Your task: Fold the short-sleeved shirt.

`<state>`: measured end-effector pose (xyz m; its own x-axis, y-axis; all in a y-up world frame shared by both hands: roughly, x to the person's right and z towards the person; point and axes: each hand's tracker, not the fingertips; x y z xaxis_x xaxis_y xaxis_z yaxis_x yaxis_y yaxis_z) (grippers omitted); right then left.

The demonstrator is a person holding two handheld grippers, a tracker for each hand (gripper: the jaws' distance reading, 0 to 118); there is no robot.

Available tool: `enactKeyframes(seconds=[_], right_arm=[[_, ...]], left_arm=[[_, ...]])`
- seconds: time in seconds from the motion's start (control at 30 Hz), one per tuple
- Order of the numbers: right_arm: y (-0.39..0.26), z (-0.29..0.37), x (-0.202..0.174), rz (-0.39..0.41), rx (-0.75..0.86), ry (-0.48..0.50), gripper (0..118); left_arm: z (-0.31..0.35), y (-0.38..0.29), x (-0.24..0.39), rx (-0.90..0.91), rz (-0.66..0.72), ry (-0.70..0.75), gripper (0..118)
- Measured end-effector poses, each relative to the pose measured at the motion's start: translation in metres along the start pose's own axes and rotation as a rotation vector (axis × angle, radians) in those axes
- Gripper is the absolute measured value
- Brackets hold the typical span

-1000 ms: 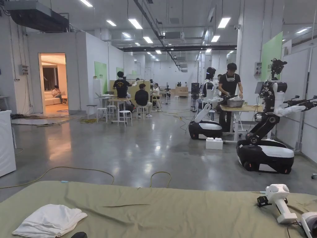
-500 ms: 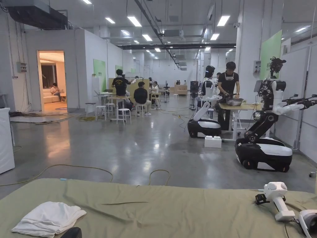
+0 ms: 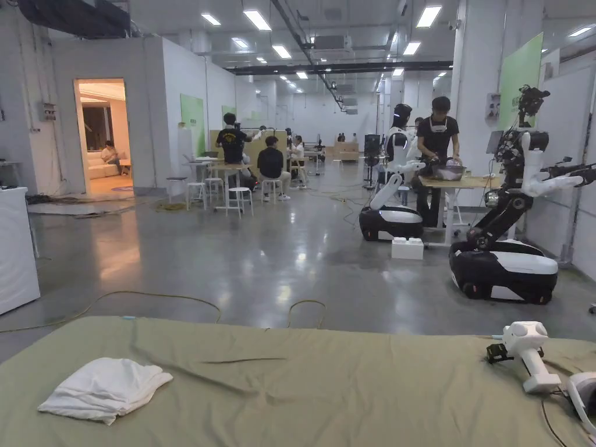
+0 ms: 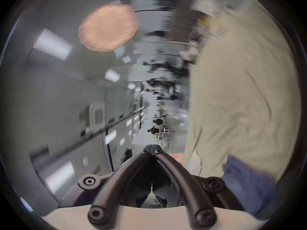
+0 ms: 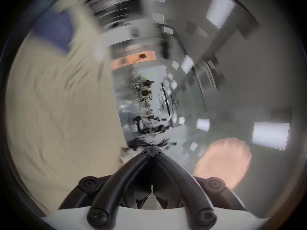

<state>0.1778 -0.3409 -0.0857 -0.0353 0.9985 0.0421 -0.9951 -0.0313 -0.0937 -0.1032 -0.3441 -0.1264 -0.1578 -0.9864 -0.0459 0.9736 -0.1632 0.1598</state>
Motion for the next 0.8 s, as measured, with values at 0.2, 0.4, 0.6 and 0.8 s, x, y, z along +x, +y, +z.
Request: enactKeyframes(seconds=[0.2, 0.4, 0.6, 0.8], right_arm=[[-0.007, 0.005, -0.024, 0.05, 0.061, 0.055, 0], [-0.016, 0.0, 0.038, -1.209, -0.152, -0.027, 0], [-0.034, 0.006, 0.026, -1.624, -0.188, 0.037, 0], [-0.03, 0.005, 0.034, -1.621, -0.152, 0.05, 0]], left_arm=[[0.002, -0.006, -0.005, -0.03, 0.322, -0.06, 0], [-0.006, -0.082, -0.088, 0.05, 1.691, -0.138, 0], [-0.01, -0.094, -0.068, -0.01, 1.818, -0.146, 0], [-0.002, -0.082, -0.071, 0.033, 1.777, -0.142, 0]])
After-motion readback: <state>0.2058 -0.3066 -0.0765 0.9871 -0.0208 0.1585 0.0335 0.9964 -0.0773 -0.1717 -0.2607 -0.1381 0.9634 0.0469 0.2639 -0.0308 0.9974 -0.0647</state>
